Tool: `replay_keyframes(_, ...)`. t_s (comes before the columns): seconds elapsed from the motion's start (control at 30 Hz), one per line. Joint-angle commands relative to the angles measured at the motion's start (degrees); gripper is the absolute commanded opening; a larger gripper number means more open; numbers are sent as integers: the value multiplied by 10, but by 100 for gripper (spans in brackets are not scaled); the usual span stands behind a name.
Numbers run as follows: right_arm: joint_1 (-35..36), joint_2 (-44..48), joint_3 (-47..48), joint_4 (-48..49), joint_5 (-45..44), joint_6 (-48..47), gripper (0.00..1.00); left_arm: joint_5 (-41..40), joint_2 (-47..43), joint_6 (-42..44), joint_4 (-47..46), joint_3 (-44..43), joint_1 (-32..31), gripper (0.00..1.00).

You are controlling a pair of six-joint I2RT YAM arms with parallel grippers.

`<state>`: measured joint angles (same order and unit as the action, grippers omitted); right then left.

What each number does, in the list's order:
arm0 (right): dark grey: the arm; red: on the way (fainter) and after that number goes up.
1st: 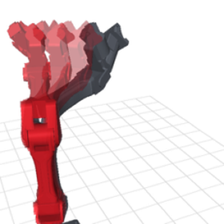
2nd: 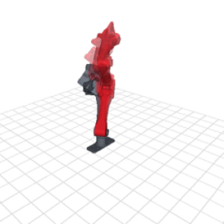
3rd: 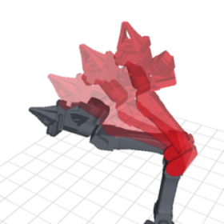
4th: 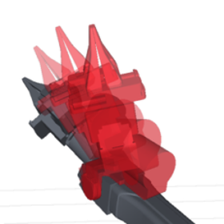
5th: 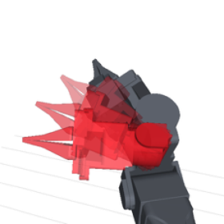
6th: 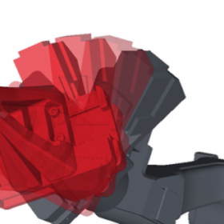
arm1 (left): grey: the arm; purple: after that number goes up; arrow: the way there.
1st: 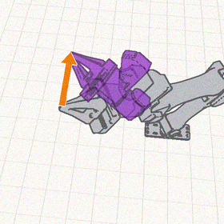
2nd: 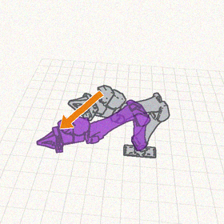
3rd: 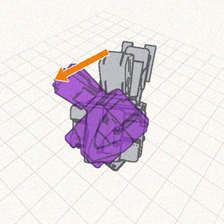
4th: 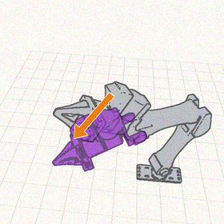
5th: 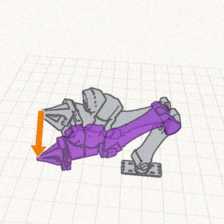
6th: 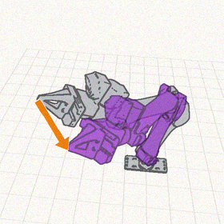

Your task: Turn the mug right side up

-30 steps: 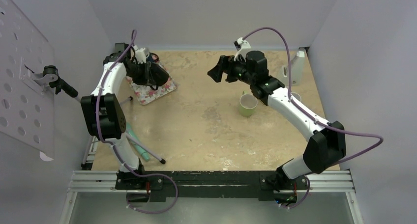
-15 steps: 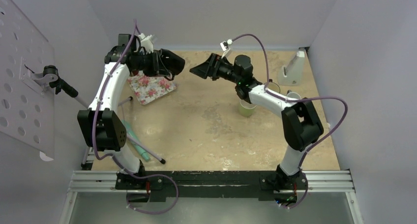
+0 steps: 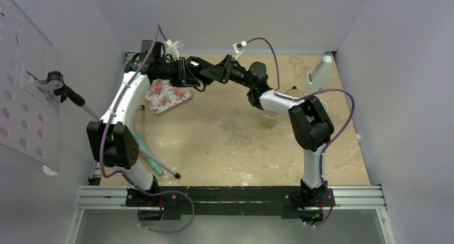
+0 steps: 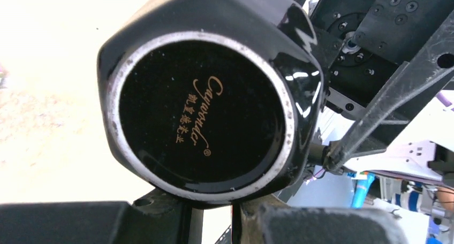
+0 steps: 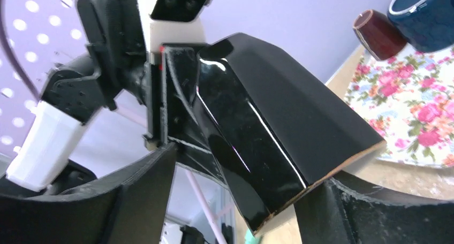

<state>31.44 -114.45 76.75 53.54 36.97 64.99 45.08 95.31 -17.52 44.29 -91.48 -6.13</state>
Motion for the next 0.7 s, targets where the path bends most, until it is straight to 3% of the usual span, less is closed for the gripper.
replay_keyframes(0.0,3,2,42,128,18,51,71,63,-41,-26,-72,22,-7,0)
replay_keyframes(0.07,4,1,46,133,19,52,53,61,-41,-24,-73,29,-7,0)
replay_keyframes(0.17,3,5,44,127,31,53,3,50,-40,-19,-70,32,-7,0)
replay_keyframes(0.2,2,11,41,110,33,43,0,35,-39,-10,-64,30,-7,0)
replay_keyframes(0.23,0,20,35,89,32,29,0,17,-39,4,-49,23,-7,7)
replay_keyframes(0.37,-20,84,33,-119,-1,-104,0,-53,-34,84,25,-24,-1,79)
replay_keyframes(0.4,-28,100,44,-185,-12,-153,0,-60,-29,112,50,-38,0,92)
replay_keyframes(0.43,-35,114,64,-275,-31,-209,0,-70,-22,137,86,-56,0,99)
replay_keyframes(0.53,-54,143,141,-528,-128,-371,0,-122,-8,200,136,-92,1,100)
replay_keyframes(0.67,-99,132,233,-760,-256,-508,0,-168,-12,219,139,-96,2,100)
